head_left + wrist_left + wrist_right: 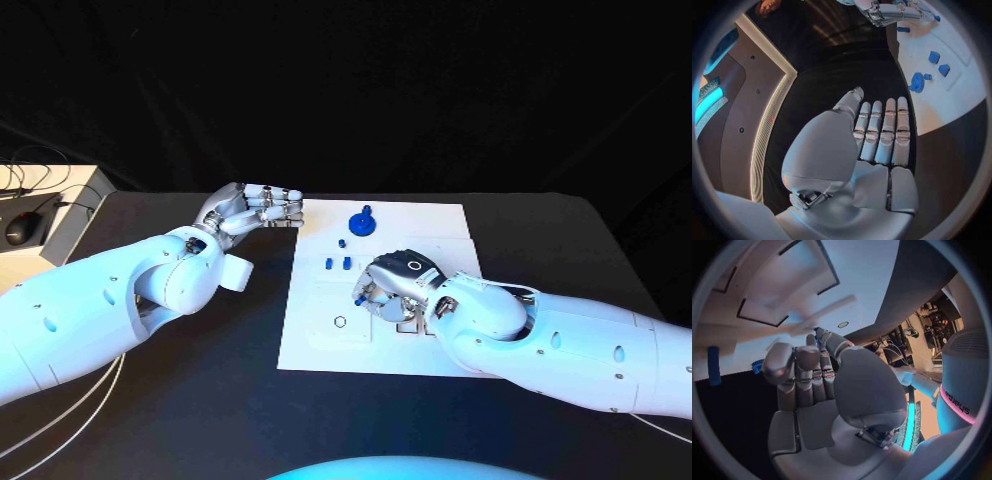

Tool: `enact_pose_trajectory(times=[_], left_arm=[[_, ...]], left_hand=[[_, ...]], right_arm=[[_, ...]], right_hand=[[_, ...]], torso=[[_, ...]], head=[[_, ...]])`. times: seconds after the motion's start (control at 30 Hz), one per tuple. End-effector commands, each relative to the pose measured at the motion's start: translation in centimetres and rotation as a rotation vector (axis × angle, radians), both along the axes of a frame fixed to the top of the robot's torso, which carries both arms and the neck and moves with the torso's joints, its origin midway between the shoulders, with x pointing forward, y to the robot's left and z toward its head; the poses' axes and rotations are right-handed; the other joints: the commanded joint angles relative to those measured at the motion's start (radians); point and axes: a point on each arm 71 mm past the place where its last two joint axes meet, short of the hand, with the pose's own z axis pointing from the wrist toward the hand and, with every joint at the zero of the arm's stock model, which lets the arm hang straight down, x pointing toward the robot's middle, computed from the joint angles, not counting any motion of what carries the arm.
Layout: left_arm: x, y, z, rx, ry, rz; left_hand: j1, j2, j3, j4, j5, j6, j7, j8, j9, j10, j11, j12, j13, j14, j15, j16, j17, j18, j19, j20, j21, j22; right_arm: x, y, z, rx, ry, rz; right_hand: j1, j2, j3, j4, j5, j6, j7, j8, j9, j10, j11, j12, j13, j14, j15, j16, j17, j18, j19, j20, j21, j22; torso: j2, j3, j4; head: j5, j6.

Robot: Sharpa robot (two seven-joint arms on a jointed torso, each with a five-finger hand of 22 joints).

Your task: Assemble the parts on the task board

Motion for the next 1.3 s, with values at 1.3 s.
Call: enact_pose_trajectory(times=[1.3], left_arm=[[-0.1, 0.0, 0.0, 0.001, 0.002, -0.007]], left_hand=[[-0.002, -0.006, -0.006, 0.005, 0.004, -0.002, 0.007, -0.004, 0.000, -0.010, 0.002, -0.005, -0.001, -0.008, 0.000, 0.001, -0.001, 0.002, 0.005, 0.005, 0.005, -0.008]], right_arm=[[0.0, 0.2, 0.6, 0.100, -0.041, -0.020]], right_hand=[[0.040, -0.129, -0.247, 0.157, -0.008, -0.147, 0.034, 0.000, -0.039, -0.228, 0.047, 0.014, -0.003, -0.052, 0.043, -0.073, -0.062, 0.087, -0.008, 0.047, -0.456, 0.027]], torso=[[0.000, 0.0026, -0.0005]], head=[[0.000, -0.003]])
